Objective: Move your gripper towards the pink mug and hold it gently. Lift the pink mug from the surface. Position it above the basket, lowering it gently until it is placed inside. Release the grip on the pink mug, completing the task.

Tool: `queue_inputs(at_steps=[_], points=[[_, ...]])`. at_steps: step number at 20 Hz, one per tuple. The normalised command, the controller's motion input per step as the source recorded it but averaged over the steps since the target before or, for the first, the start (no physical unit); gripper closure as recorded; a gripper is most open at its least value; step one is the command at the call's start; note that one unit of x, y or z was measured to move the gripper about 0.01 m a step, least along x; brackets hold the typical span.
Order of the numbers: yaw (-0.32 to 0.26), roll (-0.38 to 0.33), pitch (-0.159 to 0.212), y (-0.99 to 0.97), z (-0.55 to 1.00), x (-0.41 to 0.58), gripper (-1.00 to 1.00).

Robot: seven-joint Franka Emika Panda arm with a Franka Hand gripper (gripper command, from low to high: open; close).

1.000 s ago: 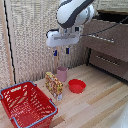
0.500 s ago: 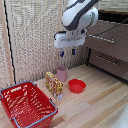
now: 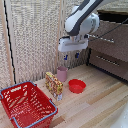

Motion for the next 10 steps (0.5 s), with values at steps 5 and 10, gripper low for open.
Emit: queue_inputs(at_steps=[5, 10], points=[[0.0, 0.027, 0.0, -0.27, -0.24, 0.364, -1.0], [0.0, 0.003, 0.012, -0.07, -0.21, 0.369, -1.0]])
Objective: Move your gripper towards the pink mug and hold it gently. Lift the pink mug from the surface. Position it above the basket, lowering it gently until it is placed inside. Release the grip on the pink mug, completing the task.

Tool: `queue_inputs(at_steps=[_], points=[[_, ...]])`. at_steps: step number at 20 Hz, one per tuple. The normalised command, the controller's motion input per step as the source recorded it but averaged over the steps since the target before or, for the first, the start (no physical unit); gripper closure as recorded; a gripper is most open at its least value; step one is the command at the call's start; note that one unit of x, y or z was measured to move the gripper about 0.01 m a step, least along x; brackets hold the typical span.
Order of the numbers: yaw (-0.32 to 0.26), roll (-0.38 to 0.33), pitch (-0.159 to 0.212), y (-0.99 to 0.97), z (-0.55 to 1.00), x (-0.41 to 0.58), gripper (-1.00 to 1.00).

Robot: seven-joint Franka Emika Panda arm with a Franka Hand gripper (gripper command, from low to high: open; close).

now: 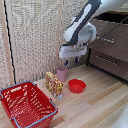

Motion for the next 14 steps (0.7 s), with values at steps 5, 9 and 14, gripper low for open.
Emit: queue_inputs(at_steps=[5, 9, 14], points=[[0.004, 0.013, 0.001, -0.13, -0.17, 0.467, -1.0], [0.001, 0.001, 0.026, -0.14, -0.18, 0.342, -1.0], [-0.006, 0.0, 0.068, -0.12, -0.19, 0.219, 1.0]])
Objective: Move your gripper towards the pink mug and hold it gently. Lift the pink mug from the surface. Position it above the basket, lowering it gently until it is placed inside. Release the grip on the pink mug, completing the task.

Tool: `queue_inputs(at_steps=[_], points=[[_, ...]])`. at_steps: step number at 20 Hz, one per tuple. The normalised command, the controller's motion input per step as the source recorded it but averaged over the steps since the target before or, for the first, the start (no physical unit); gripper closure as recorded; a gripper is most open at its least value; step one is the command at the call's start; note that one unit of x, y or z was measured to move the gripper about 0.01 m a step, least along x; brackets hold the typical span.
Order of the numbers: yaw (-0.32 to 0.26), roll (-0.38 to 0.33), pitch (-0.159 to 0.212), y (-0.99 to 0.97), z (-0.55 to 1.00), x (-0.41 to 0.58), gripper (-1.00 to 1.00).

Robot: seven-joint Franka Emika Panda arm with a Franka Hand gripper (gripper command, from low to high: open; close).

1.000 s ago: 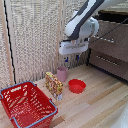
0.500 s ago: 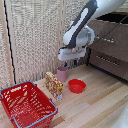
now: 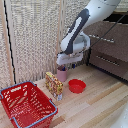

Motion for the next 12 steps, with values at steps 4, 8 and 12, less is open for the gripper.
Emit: queue_inputs(at_steps=[4, 8, 12], points=[[-0.081, 0.0, 0.084, -0.1, -0.13, 0.017, 1.0], [-0.08, -0.002, 0.082, -0.05, -0.14, -0.002, 1.0], [-0.025, -0.002, 0.017, -0.06, -0.12, 0.024, 1.0]])
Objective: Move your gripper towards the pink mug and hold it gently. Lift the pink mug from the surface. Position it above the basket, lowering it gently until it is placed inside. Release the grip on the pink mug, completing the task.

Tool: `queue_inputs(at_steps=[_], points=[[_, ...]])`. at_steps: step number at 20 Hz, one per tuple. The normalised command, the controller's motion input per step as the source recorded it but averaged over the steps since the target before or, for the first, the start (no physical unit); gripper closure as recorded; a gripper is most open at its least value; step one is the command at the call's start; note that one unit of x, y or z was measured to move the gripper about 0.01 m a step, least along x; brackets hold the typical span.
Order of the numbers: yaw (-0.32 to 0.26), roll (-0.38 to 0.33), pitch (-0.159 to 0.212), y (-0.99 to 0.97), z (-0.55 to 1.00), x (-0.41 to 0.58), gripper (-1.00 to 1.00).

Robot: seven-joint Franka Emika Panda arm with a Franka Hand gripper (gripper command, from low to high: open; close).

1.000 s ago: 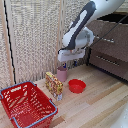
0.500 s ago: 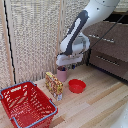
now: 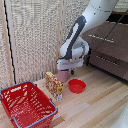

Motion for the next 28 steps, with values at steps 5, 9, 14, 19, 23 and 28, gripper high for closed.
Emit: queue_inputs(at_steps=[5, 9, 14, 19, 23, 28], points=[[-0.008, 0.008, 0.0, -0.15, -0.01, 0.087, 1.0], [0.0, 0.082, 0.012, -0.23, 0.25, 0.14, 1.0], [0.0, 0.103, 0.051, -0.27, 0.62, 0.206, 1.0], [0.002, 0.113, 0.139, -0.23, 0.72, 0.155, 1.0], [0.016, 0.121, 0.144, -0.17, 0.7, 0.166, 1.0], [0.011, 0.138, 0.096, -0.09, 0.73, 0.049, 1.0]])
